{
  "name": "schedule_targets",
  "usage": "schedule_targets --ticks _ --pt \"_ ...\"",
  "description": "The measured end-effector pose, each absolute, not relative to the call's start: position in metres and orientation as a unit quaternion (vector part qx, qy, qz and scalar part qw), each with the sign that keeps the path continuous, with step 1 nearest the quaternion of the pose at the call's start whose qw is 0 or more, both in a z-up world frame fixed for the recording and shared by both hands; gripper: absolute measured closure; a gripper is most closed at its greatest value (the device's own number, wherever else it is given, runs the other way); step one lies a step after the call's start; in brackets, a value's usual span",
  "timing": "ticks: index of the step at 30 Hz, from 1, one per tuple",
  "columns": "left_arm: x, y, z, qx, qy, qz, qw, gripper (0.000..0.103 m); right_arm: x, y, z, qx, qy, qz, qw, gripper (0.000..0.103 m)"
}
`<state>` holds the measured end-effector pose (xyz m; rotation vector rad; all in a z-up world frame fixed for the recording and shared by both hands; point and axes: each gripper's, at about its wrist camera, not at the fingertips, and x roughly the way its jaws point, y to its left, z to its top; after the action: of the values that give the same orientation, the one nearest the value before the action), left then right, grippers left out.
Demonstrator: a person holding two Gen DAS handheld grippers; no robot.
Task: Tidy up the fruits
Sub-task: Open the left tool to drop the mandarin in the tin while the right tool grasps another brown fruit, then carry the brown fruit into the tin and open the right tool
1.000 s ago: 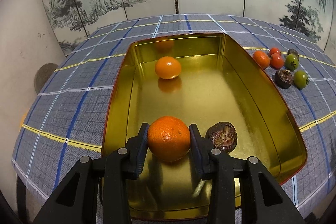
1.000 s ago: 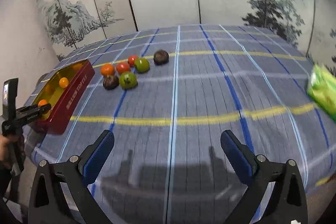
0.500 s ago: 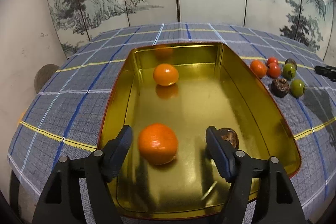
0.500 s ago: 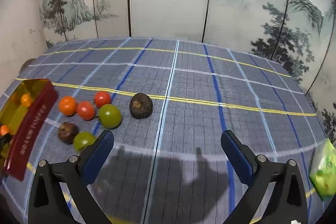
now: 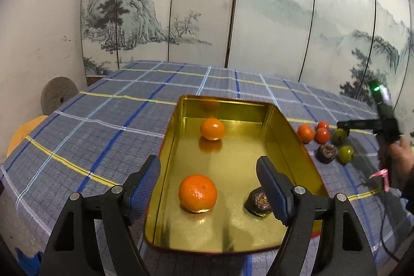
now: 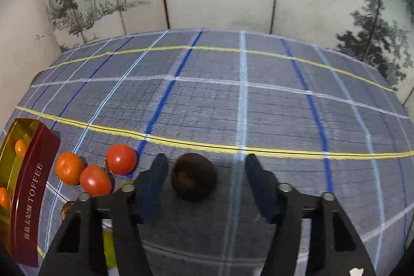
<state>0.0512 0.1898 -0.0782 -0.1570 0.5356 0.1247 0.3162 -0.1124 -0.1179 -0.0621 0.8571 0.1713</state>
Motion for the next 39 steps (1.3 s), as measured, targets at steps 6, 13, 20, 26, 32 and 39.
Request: schedule_targets --ticks 6,13,20,26,32,39 --pt "0.028 0.192 -0.067 -0.092 0.251 0.060 0.962 0.026 0.321 -0.106 -0.125 -0.025 0.423 0.089 0.901 0.071" --pt "-0.001 0.193 -0.062 -0.108 0.250 0.069 0.960 0.026 0.304 -0.122 -0.104 -0.012 0.393 0.067 0.917 0.071" --pt "-0.042 0.184 -0.075 -0.113 0.269 0.082 0.953 0.026 0.279 -0.128 -0.074 -0.026 0.368 0.050 0.928 0.071" --pt "-0.073 0.171 -0.092 -0.093 0.300 0.088 0.945 0.026 0.241 -0.104 -0.048 -0.069 0.335 0.059 0.938 0.071" --pt "-0.093 0.171 -0.102 -0.100 0.316 0.097 0.938 0.026 0.211 -0.068 -0.028 -0.102 0.303 0.073 0.945 0.071" --pt "-0.104 0.174 -0.104 -0.112 0.319 0.098 0.936 0.026 0.191 -0.036 -0.013 -0.118 0.281 0.097 0.948 0.071"
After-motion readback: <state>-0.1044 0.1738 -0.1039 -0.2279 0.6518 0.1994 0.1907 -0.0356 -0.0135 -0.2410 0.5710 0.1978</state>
